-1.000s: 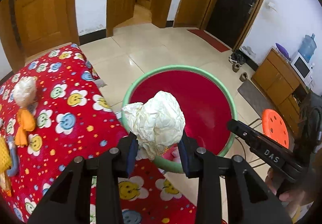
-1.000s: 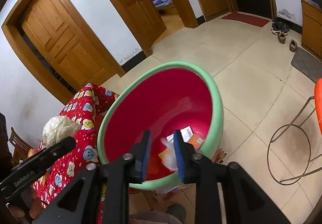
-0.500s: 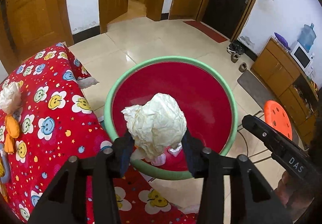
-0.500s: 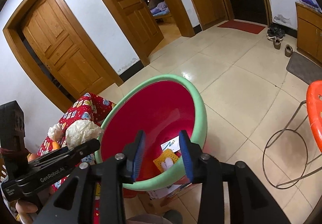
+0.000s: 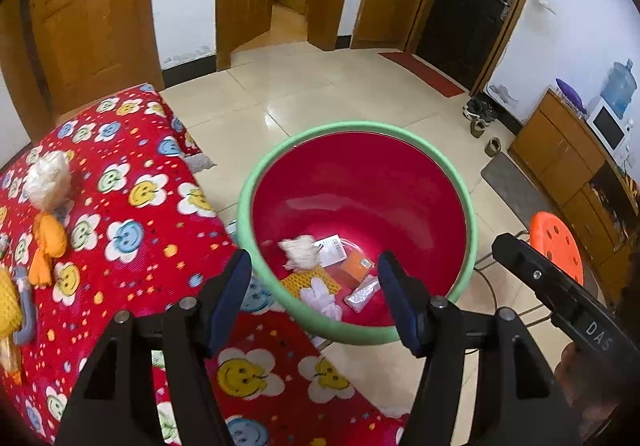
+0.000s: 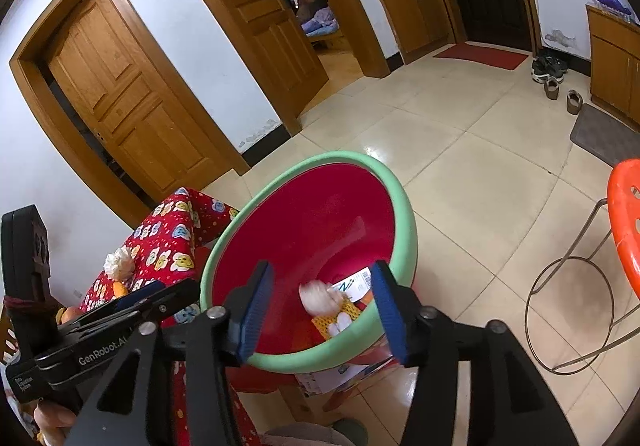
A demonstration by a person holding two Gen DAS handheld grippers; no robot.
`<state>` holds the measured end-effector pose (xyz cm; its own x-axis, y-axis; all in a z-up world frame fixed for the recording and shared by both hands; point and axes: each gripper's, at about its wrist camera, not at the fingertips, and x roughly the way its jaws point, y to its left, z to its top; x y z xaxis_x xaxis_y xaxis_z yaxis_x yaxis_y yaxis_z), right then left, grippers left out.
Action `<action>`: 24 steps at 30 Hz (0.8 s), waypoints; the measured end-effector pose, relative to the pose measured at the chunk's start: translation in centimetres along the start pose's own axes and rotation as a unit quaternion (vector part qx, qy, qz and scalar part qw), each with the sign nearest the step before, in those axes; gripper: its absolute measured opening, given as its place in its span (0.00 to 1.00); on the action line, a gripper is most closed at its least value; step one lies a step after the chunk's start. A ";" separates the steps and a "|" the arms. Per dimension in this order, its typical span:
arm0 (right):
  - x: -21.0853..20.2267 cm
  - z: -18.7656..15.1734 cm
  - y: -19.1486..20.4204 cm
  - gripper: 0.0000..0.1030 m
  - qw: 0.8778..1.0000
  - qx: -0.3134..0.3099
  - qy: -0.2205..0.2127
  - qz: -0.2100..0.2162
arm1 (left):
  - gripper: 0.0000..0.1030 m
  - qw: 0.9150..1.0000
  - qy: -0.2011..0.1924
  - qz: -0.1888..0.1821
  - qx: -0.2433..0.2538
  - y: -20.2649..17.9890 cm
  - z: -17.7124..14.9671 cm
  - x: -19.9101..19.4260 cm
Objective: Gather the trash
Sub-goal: 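Move both tools back over the table toward the yellow foam net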
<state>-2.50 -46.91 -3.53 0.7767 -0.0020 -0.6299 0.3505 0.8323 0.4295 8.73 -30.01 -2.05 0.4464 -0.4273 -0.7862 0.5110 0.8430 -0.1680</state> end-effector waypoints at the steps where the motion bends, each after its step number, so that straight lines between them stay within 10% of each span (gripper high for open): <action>1: -0.1 -0.1 0.2 0.58 1.000 -0.001 -0.001 0.001 | 0.63 1.000 -0.001 0.001 -0.003 0.2 -0.1 -0.3; 24: -2.5 -2.2 6.9 0.75 0.998 -0.040 0.001 0.046 | 0.64 0.994 -0.056 0.056 -0.077 7.8 -3.2 -8.5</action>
<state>-3.19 -40.00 -0.39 0.8030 0.0782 -0.5908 0.2344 0.8700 0.4337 6.59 -18.75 1.46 0.5779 -0.3544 -0.7352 0.3389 0.9237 -0.1789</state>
